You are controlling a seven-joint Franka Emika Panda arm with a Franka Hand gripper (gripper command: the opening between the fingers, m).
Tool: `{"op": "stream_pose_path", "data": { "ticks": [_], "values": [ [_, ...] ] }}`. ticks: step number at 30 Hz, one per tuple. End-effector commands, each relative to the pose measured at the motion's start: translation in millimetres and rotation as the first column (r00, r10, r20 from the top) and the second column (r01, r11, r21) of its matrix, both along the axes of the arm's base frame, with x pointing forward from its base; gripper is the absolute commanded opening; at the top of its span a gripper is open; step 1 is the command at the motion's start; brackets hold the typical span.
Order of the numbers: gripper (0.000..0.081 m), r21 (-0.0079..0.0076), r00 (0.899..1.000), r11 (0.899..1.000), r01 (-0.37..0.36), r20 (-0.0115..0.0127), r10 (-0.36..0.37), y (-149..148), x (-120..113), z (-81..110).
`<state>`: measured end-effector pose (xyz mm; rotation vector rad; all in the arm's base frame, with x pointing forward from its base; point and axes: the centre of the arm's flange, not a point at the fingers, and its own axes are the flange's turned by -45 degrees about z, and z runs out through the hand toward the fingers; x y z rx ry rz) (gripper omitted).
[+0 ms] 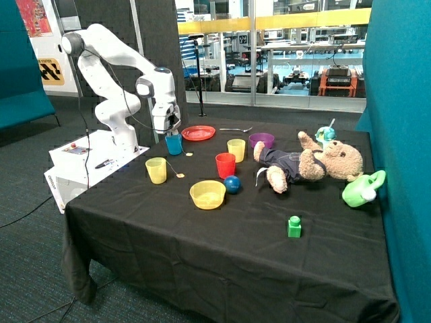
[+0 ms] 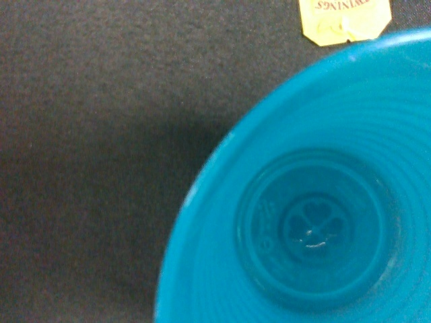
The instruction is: Prepare two cups of tea
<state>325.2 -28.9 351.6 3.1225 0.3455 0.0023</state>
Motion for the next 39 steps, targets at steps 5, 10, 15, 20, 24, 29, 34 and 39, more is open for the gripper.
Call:
{"op": "stream_pose_path", "data": {
  "ticks": [5, 10, 15, 20, 24, 29, 34, 39],
  "values": [
    [0.0624, -0.0002, 1.000, 1.000, -0.005, -0.0014, 0.005, 1.0, 5.5, -2.0],
    [0.0645, -0.0002, 1.000, 1.000, -0.004, -0.0014, 0.004, 0.8, 6.0, -1.9],
    [0.0669, -0.0002, 1.000, 1.000, -0.003, -0.0014, 0.003, -0.8, 7.1, -1.6],
    [0.0681, -0.0002, 1.000, 1.000, -0.006, -0.0014, 0.006, -1.0, 8.6, -1.6],
    [0.0683, -0.0002, 1.000, 1.000, -0.008, -0.0014, 0.008, 0.3, 9.8, -2.0],
    [0.0686, -0.0002, 1.000, 1.000, -0.011, -0.0014, 0.011, 1.1, 10.5, -2.4],
    [0.0676, -0.0002, 1.000, 1.000, -0.016, -0.0014, 0.016, 2.7, 11.4, -2.3],
    [0.0653, -0.0002, 1.000, 1.000, -0.022, -0.0014, 0.022, 6.0, 13.7, 2.5]
  ]
}}
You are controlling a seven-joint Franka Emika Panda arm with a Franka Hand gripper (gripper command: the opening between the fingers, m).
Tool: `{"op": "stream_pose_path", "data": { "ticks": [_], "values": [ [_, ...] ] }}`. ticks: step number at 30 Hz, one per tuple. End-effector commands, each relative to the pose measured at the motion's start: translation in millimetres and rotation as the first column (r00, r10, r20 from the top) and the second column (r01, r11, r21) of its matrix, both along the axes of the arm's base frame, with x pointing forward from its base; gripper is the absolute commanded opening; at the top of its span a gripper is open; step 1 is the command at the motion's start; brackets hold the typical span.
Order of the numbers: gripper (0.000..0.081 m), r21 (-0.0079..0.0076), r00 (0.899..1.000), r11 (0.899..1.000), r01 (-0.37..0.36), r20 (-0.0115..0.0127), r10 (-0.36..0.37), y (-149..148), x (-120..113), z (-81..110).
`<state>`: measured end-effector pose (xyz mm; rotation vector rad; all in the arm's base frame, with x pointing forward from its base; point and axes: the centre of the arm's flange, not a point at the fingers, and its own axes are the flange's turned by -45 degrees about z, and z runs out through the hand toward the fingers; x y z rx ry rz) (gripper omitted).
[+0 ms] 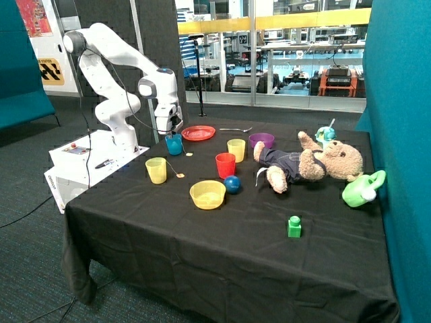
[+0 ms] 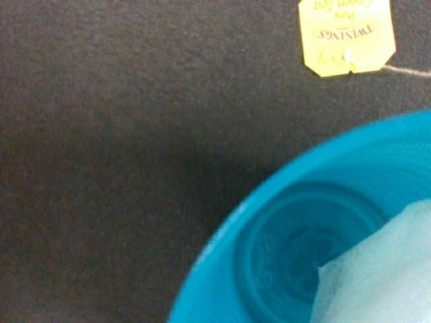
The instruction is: Prepare two cups of tea
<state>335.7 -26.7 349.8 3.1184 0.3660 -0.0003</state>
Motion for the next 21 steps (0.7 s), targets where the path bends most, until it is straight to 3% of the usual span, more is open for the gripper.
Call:
{"op": "stream_pose_path", "data": {
  "ticks": [1, 21],
  "values": [
    [0.0649, 0.0018, 1.000, 1.000, -0.008, 0.0000, 0.008, 4.2, 3.6, 5.3],
    [0.0536, 0.0018, 1.000, 1.000, -0.031, 0.0000, 0.031, -0.3, 19.5, 44.1]
  ]
}}
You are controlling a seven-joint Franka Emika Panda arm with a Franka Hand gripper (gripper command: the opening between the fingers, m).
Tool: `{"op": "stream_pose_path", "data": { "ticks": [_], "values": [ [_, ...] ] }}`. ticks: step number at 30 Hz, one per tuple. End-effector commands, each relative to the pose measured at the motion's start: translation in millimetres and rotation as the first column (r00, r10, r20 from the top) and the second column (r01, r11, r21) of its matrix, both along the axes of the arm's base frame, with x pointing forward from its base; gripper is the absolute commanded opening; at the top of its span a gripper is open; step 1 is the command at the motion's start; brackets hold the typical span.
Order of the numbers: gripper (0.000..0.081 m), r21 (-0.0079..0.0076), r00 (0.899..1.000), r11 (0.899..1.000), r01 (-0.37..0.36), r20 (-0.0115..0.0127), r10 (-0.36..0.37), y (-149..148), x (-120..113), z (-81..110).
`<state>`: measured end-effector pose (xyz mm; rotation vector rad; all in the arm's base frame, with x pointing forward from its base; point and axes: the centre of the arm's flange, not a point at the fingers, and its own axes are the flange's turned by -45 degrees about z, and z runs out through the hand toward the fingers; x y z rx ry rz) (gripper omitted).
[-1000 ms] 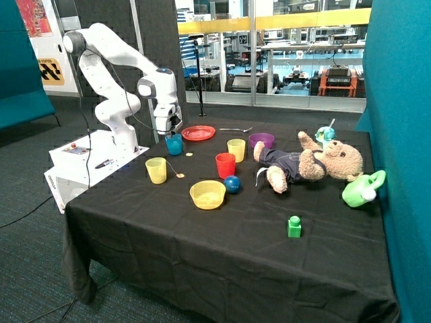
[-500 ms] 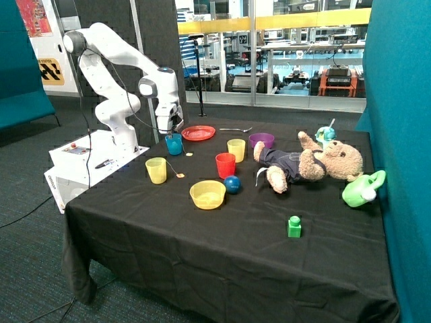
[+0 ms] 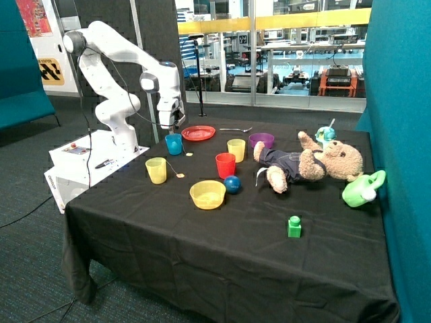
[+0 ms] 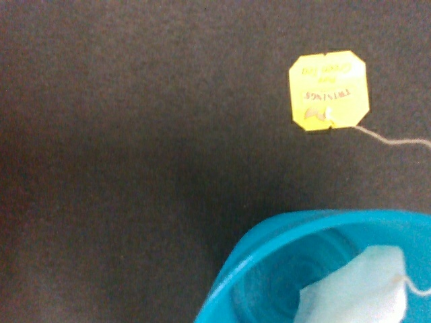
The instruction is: Prepare two cups of tea
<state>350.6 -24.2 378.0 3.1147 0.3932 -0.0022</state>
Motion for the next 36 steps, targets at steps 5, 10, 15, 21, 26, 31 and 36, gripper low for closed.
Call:
{"op": "stream_pose_path", "data": {
  "ticks": [5, 10, 15, 21, 26, 31, 36],
  "values": [
    [0.0525, 0.0023, 0.999, 0.999, -0.037, 0.0011, 0.037, -1.8, 4.9, 23.8],
    [0.0498, 0.0023, 0.998, 0.998, -0.058, 0.0011, 0.058, -1.9, 3.2, 31.8],
    [0.0475, 0.0023, 0.998, 0.998, -0.063, 0.0011, 0.063, -9.9, 1.3, 38.1],
    [0.0511, 0.0023, 0.999, 0.999, -0.053, 0.0011, 0.053, -27.3, 6.0, 41.0],
    [0.0508, 0.0023, 0.999, 0.999, -0.052, 0.0011, 0.052, -38.4, 14.5, 41.4],
    [0.0507, 0.0023, 0.998, 0.997, -0.071, 0.0011, 0.071, -43.9, 25.3, 38.1],
    [0.0512, 0.0023, 0.995, 0.995, -0.097, 0.0011, 0.097, -45.3, 33.8, 34.8]
  ]
}}
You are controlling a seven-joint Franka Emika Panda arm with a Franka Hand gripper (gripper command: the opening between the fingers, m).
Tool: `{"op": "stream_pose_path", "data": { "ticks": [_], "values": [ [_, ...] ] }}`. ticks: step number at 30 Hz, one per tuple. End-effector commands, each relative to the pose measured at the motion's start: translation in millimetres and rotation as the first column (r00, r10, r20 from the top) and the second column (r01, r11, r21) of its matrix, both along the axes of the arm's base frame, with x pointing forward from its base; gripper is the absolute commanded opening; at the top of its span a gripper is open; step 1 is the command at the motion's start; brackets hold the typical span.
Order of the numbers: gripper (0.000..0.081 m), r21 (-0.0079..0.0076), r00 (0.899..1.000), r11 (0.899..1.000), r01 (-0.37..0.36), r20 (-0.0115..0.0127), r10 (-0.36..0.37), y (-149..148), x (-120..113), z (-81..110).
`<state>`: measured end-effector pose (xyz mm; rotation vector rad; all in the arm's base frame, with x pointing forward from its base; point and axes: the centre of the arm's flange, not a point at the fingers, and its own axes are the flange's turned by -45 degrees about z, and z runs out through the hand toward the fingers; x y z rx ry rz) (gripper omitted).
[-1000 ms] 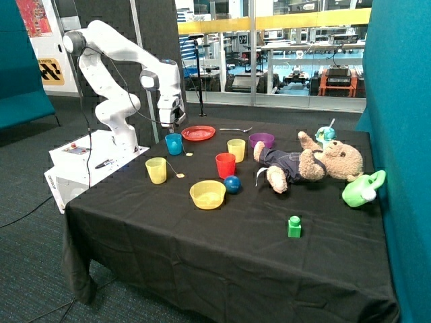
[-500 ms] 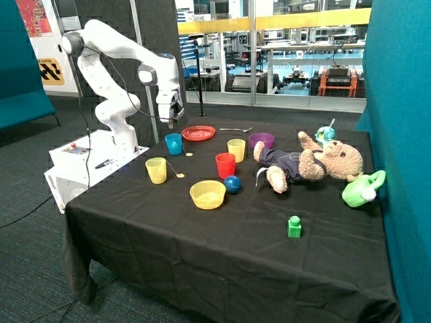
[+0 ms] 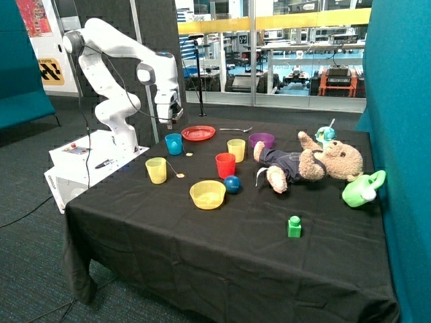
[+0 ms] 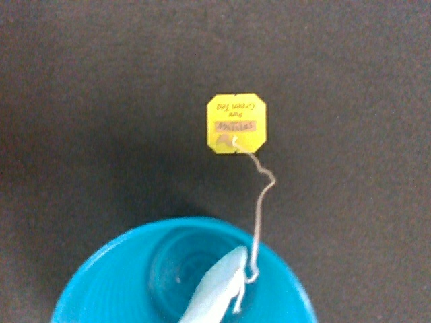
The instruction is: Prepare two cups of tea
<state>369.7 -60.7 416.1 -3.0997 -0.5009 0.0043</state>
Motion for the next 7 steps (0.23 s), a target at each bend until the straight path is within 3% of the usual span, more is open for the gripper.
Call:
{"op": "stream_pose_path", "data": {
  "ticks": [1, 7],
  "values": [
    [0.0511, -0.0012, 0.999, 0.999, -0.037, 0.0030, 0.037, -8.7, 18.0, -3.3],
    [0.0501, -0.0012, 0.998, 0.998, -0.057, 0.0030, 0.057, -7.7, 29.1, -2.9]
  ]
}}
